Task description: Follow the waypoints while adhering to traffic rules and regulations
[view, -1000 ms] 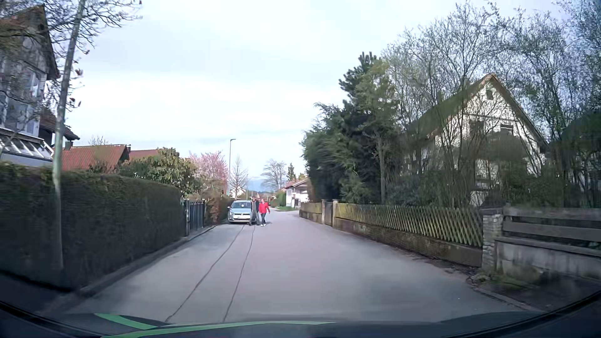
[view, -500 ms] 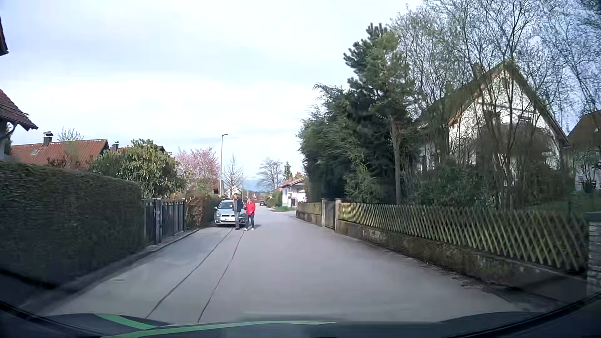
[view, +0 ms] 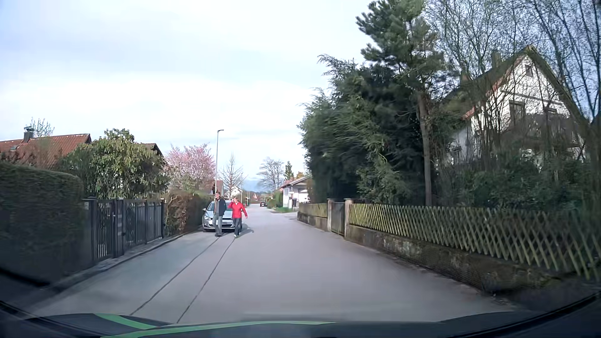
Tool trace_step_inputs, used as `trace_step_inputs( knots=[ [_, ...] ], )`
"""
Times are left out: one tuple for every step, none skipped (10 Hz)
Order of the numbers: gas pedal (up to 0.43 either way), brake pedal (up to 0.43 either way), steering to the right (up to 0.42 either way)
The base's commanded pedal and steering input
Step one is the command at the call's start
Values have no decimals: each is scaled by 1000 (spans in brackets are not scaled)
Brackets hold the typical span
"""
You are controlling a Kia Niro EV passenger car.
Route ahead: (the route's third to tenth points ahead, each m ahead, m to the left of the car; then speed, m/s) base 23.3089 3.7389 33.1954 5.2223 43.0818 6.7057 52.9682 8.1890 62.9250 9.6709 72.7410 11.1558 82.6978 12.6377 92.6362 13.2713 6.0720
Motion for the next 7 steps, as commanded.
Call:
trace_step_inputs(
  knots=[
    [67, 0, -13],
    [67, 0, -15],
    [67, 0, -17],
    [67, 0, -19],
    [67, 0, -20],
    [67, 0, -20],
    [67, 0, -21]
  ],
)
